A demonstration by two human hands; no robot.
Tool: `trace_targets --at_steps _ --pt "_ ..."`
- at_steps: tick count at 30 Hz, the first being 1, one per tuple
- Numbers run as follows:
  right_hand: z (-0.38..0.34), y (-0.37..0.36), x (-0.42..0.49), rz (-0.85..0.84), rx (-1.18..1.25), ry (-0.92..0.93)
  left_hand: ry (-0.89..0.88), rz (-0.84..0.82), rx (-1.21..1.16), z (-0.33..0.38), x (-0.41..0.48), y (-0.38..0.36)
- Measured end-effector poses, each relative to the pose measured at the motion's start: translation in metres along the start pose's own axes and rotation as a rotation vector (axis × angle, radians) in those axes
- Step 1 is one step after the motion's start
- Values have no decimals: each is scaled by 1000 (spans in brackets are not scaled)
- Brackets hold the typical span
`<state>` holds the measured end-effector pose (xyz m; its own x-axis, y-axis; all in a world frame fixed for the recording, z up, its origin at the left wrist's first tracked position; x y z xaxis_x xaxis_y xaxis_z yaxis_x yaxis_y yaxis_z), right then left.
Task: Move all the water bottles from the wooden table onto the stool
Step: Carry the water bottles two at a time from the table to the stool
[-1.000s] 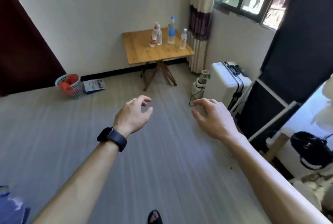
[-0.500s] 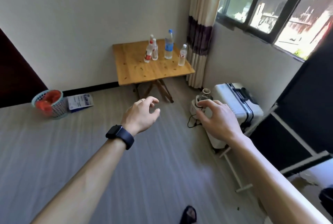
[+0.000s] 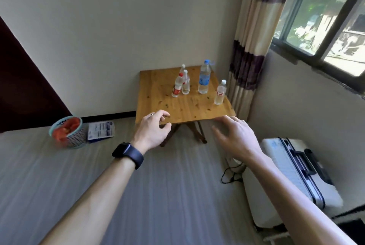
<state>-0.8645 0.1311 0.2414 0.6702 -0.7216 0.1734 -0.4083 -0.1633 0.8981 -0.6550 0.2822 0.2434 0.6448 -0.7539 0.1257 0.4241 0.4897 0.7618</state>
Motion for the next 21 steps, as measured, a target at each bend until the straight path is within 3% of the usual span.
trace_targets --at_steps 21 --pt "43 -103 394 -113 -17 -9 6 -42 -8 -54 384 -59"
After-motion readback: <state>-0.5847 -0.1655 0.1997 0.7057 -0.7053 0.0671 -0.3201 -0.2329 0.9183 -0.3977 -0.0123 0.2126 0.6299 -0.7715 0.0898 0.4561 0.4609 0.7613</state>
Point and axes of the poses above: each hand's wrist, its own x-axis towards the middle knuckle, its own y-axis out of the back of the hand, z = x × y, the point moved 5 cm from there along x, towards the middle knuckle, and after that the axes turned 6 degrees about -x, right-handed, at the moved point
